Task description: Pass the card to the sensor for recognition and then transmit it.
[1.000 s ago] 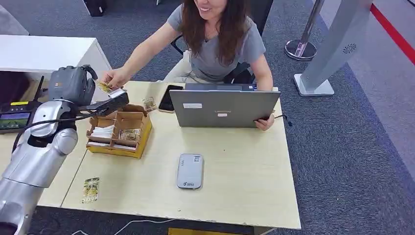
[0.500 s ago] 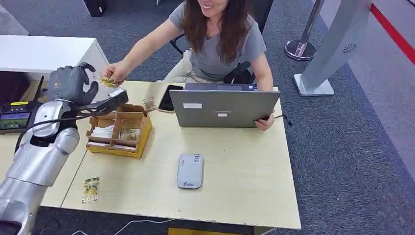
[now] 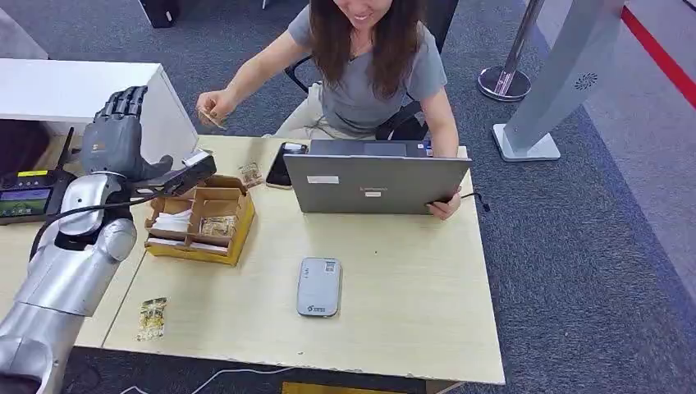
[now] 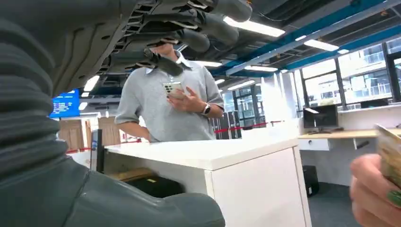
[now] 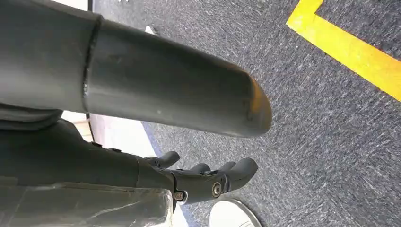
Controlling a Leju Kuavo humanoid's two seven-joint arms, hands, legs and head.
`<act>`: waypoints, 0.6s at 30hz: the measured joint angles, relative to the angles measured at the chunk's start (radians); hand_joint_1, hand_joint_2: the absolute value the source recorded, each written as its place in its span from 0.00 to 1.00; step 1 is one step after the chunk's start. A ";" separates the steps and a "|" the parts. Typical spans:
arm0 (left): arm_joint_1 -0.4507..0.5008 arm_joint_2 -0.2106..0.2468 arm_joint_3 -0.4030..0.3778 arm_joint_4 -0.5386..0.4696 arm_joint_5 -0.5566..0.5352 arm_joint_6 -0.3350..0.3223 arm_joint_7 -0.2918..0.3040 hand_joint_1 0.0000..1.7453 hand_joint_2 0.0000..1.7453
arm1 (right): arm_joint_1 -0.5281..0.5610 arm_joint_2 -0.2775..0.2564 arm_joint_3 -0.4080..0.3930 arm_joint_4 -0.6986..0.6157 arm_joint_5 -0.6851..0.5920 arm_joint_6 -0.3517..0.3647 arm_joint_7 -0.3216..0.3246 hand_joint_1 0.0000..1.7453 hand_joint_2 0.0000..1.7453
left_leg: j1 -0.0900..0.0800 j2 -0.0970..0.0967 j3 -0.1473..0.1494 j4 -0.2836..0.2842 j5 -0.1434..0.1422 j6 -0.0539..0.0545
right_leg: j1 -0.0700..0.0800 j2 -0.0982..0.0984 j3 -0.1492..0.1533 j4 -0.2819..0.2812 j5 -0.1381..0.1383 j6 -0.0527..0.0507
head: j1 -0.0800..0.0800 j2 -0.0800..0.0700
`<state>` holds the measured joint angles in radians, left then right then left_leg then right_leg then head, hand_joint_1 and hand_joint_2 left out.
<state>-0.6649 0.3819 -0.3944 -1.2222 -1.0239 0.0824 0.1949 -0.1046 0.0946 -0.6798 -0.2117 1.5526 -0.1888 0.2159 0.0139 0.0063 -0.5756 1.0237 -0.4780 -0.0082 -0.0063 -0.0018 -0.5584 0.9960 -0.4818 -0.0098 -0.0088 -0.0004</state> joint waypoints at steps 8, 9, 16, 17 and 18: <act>0.033 0.000 0.019 -0.010 0.009 0.066 -0.032 0.00 1.00 | 0.000 0.000 0.000 0.000 -0.005 -0.010 0.000 0.00 0.00 | 0.000 0.001 0.000 0.000 0.000 0.000 | 0.000 0.000 0.000 0.000 0.000 0.000 | 0.000 0.000; 0.050 0.000 0.030 -0.021 0.014 0.096 -0.042 0.00 1.00 | 0.001 0.000 0.000 0.000 -0.005 -0.013 0.000 0.00 0.00 | 0.000 0.001 0.000 0.000 0.000 0.000 | 0.000 0.000 0.000 0.000 0.000 0.000 | 0.000 0.000; 0.147 0.002 0.105 -0.111 0.057 0.182 -0.117 0.00 1.00 | 0.001 -0.007 0.000 -0.002 -0.028 -0.025 -0.003 0.00 0.00 | 0.000 -0.001 0.000 0.000 0.000 0.000 | 0.000 -0.001 0.000 0.000 0.000 0.000 | 0.000 0.000; 0.144 0.001 0.107 -0.111 0.058 0.182 -0.124 0.00 1.00 | 0.000 -0.009 -0.001 -0.003 -0.035 -0.024 -0.003 0.00 0.00 | 0.000 -0.001 0.000 0.000 0.000 0.000 | 0.000 -0.001 0.000 0.000 0.000 0.000 | 0.000 0.000; 0.140 0.000 0.108 -0.111 0.057 0.182 -0.125 0.00 1.00 | 0.000 -0.012 -0.001 -0.005 -0.037 -0.024 -0.004 0.00 0.00 | 0.000 -0.001 0.000 0.000 0.000 0.000 | 0.000 -0.001 0.000 0.000 0.000 0.000 | 0.000 0.000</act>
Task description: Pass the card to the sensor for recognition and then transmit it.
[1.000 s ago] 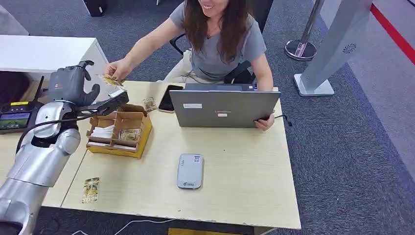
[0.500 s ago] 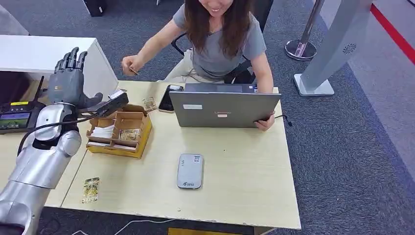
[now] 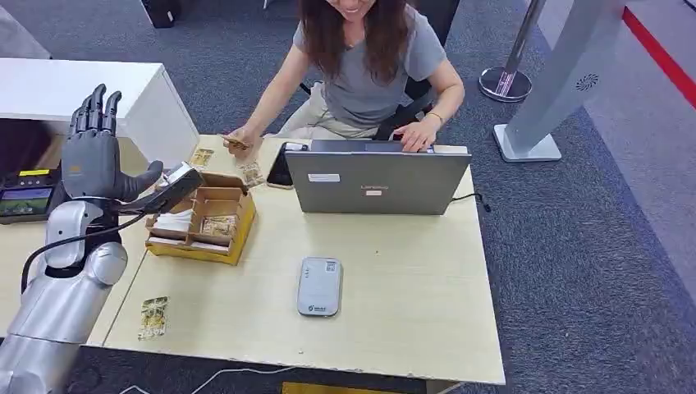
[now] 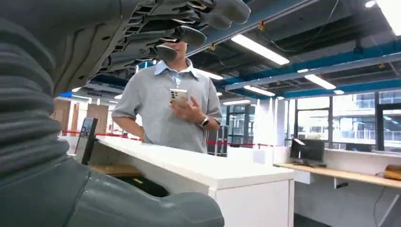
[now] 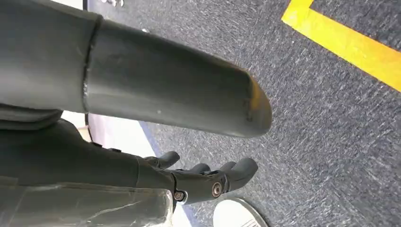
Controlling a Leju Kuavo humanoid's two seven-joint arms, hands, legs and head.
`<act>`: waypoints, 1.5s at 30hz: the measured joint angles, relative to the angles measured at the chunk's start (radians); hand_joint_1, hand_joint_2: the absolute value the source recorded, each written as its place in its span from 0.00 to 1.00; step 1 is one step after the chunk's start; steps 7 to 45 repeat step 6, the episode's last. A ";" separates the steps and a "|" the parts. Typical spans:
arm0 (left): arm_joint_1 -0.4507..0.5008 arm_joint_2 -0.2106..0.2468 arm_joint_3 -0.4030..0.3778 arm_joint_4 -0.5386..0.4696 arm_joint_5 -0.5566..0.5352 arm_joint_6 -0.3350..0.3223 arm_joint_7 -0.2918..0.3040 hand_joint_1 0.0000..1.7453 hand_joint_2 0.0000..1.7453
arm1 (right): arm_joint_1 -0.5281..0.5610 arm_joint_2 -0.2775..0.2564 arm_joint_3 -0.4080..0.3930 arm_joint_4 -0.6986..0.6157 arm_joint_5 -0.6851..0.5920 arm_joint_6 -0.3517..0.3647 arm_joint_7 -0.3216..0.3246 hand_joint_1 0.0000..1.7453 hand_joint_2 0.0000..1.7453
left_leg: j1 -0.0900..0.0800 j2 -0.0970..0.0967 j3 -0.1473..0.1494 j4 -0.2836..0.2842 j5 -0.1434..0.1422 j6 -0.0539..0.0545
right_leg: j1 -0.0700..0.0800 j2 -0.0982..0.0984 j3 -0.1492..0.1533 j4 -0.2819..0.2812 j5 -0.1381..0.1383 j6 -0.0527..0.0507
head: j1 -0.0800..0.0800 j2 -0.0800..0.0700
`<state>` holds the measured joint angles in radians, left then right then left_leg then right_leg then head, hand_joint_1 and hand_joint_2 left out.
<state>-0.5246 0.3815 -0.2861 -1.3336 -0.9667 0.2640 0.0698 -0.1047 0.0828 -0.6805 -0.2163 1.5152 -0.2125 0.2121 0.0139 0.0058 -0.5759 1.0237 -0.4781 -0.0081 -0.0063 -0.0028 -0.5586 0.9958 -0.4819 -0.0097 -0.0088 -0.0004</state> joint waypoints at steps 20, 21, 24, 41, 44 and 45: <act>-0.006 -0.007 0.000 0.000 -0.004 0.002 0.002 0.00 1.00 | 0.003 -0.011 0.000 -0.002 0.004 0.003 -0.005 0.00 0.00 | 0.000 0.001 0.000 0.000 0.000 0.000 | 0.000 0.001 0.000 0.000 0.001 0.000 | 0.000 0.000; -0.006 -0.007 0.000 0.000 -0.004 0.002 0.002 0.00 1.00 | 0.003 -0.011 0.000 -0.002 0.004 0.003 -0.005 0.00 0.00 | 0.000 0.001 0.000 0.000 0.000 0.000 | 0.000 0.001 0.000 0.000 0.001 0.000 | 0.000 0.000; -0.006 -0.007 0.000 0.000 -0.004 0.002 0.002 0.00 1.00 | 0.003 -0.011 0.000 -0.002 0.004 0.003 -0.005 0.00 0.00 | 0.000 0.001 0.000 0.000 0.000 0.000 | 0.000 0.001 0.000 0.000 0.001 0.000 | 0.000 0.000; -0.006 -0.007 0.000 0.000 -0.004 0.002 0.002 0.00 1.00 | 0.003 -0.011 0.000 -0.002 0.004 0.003 -0.005 0.00 0.00 | 0.000 0.001 0.000 0.000 0.000 0.000 | 0.000 0.001 0.000 0.000 0.001 0.000 | 0.000 0.000; -0.006 -0.007 0.000 0.000 -0.004 0.002 0.002 0.00 1.00 | 0.003 -0.011 0.000 -0.002 0.004 0.003 -0.005 0.00 0.00 | 0.000 0.001 0.000 0.000 0.000 0.000 | 0.000 0.001 0.000 0.000 0.001 0.000 | 0.000 0.000; -0.006 -0.007 0.000 0.000 -0.004 0.002 0.002 0.00 1.00 | 0.003 -0.011 0.000 -0.002 0.004 0.003 -0.005 0.00 0.00 | 0.000 0.001 0.000 0.000 0.000 0.000 | 0.000 0.001 0.000 0.000 0.001 0.000 | 0.000 0.000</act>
